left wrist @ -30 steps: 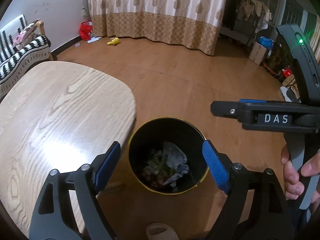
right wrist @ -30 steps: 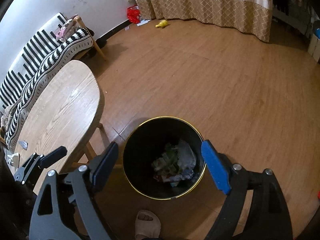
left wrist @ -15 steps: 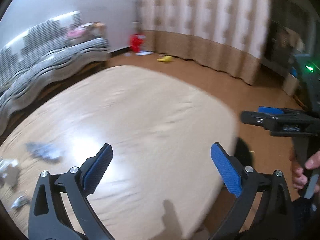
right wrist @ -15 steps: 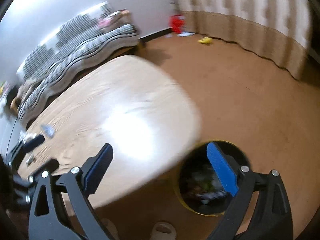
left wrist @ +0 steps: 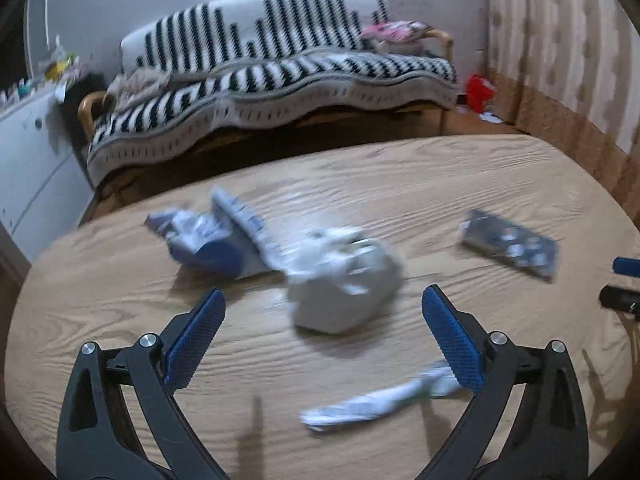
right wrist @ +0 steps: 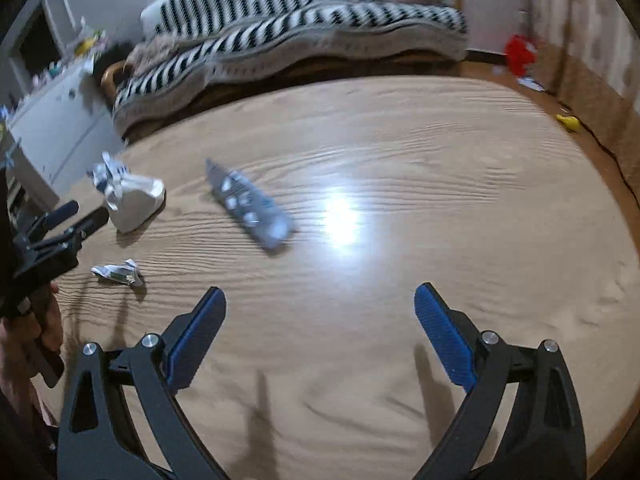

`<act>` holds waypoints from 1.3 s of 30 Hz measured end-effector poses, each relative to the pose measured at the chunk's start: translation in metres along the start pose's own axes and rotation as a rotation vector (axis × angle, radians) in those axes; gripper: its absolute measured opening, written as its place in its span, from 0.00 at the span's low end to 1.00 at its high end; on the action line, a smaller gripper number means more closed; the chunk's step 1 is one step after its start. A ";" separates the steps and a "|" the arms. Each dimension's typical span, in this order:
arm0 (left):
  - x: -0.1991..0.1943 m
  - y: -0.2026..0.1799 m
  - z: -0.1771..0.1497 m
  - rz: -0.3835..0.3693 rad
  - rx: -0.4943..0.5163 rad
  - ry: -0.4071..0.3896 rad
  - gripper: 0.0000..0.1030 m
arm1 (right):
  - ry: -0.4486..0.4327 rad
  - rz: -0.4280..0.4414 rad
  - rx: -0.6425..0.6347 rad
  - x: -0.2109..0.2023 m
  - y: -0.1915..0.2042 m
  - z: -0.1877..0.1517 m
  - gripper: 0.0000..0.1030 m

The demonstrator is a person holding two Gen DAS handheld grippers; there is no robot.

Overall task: Collect trash
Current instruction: 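Grasp the white crumpled tissue with the left tool while the right grasps the silver pill blister pack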

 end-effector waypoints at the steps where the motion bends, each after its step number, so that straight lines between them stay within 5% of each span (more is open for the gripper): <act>1: 0.010 0.007 0.002 0.001 -0.014 0.023 0.93 | 0.014 -0.004 -0.017 0.011 0.009 0.002 0.89; 11: 0.049 -0.007 0.000 -0.037 0.009 0.136 0.93 | 0.050 -0.085 -0.133 0.074 0.037 0.051 0.92; 14: 0.052 -0.009 0.002 -0.065 -0.019 0.143 0.89 | 0.031 -0.071 -0.153 0.077 0.048 0.061 0.71; 15: 0.053 -0.010 0.003 -0.075 -0.027 0.147 0.68 | 0.022 -0.068 -0.159 0.075 0.051 0.064 0.47; 16: 0.053 -0.010 0.003 -0.069 -0.033 0.150 0.58 | 0.020 -0.063 -0.159 0.073 0.052 0.065 0.34; 17: 0.051 -0.010 0.002 -0.070 -0.042 0.150 0.55 | 0.027 -0.060 -0.158 0.072 0.054 0.065 0.32; 29: -0.003 -0.034 0.002 -0.101 -0.057 0.086 0.49 | -0.016 -0.084 -0.083 0.004 0.025 0.026 0.30; 39: -0.054 -0.163 -0.037 -0.260 0.115 0.090 0.50 | -0.055 -0.217 0.074 -0.086 -0.065 -0.060 0.30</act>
Point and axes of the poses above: each gripper's, at about its wrist camera, not at the fingertips, and x roughly the way its jaws point, y to its left, z to its top, the point moved 2 cm from there along x, roughly the way its jaws point, and after that the axes turned 15 degrees about -x, right-handed, at the moved point
